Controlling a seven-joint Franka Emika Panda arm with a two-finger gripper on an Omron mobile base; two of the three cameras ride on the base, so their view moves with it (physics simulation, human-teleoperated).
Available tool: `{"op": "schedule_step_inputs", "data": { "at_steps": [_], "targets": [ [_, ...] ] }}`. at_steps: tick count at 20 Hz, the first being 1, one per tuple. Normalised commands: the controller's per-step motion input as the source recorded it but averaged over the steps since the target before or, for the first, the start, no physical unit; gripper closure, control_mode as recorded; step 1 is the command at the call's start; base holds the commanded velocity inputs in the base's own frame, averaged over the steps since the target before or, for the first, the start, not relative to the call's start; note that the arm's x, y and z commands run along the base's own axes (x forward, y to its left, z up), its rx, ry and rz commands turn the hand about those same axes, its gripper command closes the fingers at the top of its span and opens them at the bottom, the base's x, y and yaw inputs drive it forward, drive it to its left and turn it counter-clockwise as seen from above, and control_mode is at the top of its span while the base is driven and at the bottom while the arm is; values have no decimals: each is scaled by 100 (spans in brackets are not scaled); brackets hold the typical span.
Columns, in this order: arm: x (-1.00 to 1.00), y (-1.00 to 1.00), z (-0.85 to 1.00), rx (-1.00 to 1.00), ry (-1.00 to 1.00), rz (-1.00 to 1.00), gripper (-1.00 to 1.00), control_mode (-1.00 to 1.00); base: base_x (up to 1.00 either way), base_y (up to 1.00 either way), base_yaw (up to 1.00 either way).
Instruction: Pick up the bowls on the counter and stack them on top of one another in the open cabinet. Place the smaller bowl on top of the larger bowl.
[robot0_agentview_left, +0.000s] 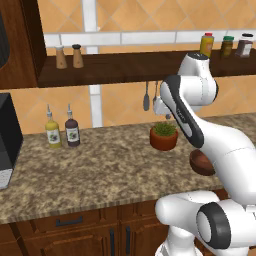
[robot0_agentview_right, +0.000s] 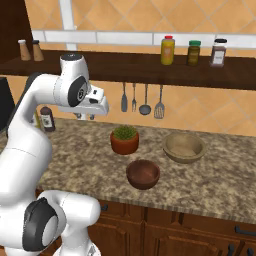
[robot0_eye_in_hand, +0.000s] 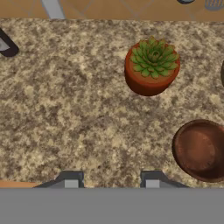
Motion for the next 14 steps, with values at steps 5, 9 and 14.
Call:
{"op": "schedule_step_inputs", "data": {
  "at_steps": [5, 9, 14],
  "targets": [
    [0, 0, 0, 0, -1, 0, -100, -100, 0, 0, 0],
    [-5, -26, -2, 3, 0, -2, -100, -100, 0, 0, 0],
    [-43, -100, -37, 13, -1, -24, -100, -100, 0, 0, 0]
  ]
}}
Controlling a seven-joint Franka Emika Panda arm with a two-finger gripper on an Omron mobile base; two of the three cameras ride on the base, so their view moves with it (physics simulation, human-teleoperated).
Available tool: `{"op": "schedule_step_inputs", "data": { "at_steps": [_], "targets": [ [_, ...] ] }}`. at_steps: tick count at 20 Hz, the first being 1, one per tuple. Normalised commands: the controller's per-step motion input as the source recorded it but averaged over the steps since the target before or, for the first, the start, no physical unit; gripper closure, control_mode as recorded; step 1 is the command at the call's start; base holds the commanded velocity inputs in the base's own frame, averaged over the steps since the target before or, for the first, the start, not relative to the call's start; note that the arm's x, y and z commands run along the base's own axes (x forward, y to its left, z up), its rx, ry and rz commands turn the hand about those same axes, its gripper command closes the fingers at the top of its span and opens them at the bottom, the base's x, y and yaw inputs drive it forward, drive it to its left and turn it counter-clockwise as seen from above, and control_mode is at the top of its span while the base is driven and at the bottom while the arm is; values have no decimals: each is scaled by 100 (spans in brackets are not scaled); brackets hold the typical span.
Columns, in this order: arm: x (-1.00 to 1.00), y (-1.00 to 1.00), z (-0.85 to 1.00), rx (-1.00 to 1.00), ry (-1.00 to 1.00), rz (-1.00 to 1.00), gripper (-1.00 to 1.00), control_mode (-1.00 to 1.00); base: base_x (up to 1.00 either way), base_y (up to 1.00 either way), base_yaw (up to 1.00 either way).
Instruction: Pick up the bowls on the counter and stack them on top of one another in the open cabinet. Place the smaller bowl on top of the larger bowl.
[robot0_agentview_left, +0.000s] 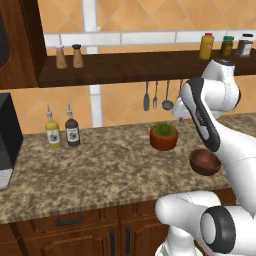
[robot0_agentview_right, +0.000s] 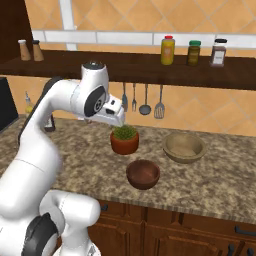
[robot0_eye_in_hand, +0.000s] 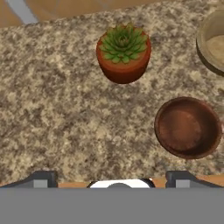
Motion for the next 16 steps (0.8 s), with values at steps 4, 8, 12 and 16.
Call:
{"op": "schedule_step_inputs", "data": {
  "at_steps": [4, 8, 12, 16],
  "targets": [
    [-15, -100, -56, 9, 5, -38, -100, -100, 0, 0, 0],
    [-1, -100, -60, 8, 9, -36, -100, -100, 0, 0, 0],
    [0, -100, -67, 7, 12, -34, -100, -100, 0, 0, 0],
    [1, -100, -70, 5, 15, -30, -100, -100, 0, 0, 0]
  ]
}}
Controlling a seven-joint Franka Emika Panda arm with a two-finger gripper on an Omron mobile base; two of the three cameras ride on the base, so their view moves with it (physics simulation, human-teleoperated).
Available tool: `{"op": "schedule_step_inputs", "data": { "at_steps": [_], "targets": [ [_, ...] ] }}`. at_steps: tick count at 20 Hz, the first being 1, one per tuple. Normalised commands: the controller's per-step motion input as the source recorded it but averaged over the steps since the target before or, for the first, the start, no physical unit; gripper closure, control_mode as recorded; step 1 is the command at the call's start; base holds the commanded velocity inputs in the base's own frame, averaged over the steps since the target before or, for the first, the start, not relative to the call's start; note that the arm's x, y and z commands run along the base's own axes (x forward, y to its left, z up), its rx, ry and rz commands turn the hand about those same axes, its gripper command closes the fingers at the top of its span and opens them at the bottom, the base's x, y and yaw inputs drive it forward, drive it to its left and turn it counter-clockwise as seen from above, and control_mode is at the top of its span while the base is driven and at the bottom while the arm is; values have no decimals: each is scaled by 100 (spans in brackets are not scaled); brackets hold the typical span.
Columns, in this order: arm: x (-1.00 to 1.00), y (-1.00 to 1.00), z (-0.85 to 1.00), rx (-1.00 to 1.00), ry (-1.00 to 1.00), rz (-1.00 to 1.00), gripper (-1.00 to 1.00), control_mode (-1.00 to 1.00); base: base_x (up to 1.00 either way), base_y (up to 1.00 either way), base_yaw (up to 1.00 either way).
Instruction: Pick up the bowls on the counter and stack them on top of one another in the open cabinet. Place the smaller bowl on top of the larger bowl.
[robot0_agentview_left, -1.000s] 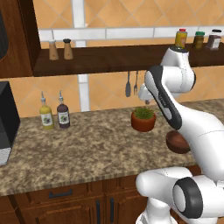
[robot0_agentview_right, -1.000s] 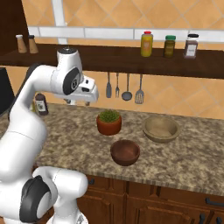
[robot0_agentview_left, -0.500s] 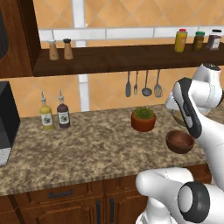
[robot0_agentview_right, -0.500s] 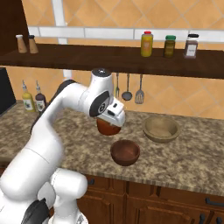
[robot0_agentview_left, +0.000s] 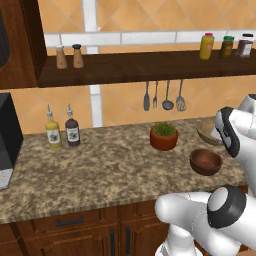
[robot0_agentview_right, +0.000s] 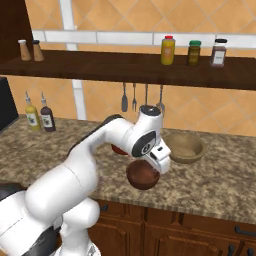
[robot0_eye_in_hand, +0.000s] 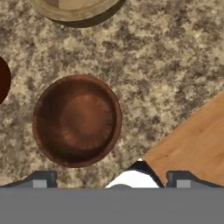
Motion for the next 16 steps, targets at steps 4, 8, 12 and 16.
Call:
{"op": "schedule_step_inputs", "data": {
  "at_steps": [4, 8, 12, 16],
  "targets": [
    [16, -59, -50, 2, 8, -5, -100, -100, 0, 0, 0],
    [21, -16, -46, 15, 4, 0, -100, -100, 0, 0, 0],
    [30, 0, -41, 17, 6, 0, -100, -100, 0, 0, 0],
    [35, 6, -45, 6, 9, 0, -100, -100, 0, 0, 0]
  ]
}}
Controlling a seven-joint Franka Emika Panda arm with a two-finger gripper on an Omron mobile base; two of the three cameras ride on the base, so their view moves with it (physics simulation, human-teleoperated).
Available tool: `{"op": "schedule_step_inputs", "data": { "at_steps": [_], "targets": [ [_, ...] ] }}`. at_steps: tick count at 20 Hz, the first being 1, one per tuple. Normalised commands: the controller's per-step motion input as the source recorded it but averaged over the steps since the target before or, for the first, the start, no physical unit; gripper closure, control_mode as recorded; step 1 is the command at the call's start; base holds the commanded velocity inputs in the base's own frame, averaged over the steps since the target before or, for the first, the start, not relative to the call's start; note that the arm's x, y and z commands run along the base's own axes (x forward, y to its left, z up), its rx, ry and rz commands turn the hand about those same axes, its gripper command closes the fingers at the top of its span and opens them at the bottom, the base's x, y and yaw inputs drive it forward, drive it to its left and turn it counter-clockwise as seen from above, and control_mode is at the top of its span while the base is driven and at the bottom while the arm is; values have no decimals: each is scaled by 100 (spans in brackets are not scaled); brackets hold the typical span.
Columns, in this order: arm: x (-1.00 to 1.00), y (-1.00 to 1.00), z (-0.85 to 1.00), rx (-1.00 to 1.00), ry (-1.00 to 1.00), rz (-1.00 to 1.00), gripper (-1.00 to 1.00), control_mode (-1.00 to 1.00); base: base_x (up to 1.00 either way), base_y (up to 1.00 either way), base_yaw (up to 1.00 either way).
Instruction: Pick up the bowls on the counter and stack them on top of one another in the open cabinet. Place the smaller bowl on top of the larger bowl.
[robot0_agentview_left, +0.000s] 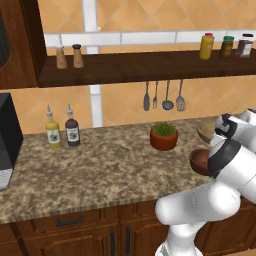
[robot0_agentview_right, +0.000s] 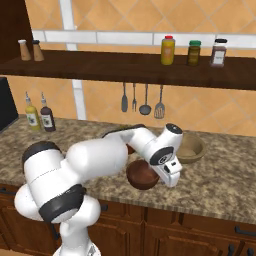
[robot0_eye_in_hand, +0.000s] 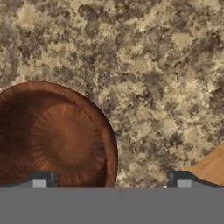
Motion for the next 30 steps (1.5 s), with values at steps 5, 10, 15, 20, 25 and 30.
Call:
{"op": "schedule_step_inputs", "data": {
  "at_steps": [5, 10, 15, 20, 25, 30],
  "targets": [
    [24, 0, -47, 0, 5, 0, -100, -100, 0, 0, 0],
    [7, 0, -37, 0, 0, 0, -100, -100, 0, 0, 0],
    [1, 0, -10, 1, 0, 0, 100, -100, 0, 0, 0],
    [0, 0, 2, 0, -1, 0, 100, -100, 0, 0, 0],
    [-1, -7, 45, 3, -19, -1, 100, -100, 0, 0, 0],
    [-3, -42, 90, 7, -29, -16, 100, -100, 0, 0, 0]
  ]
}}
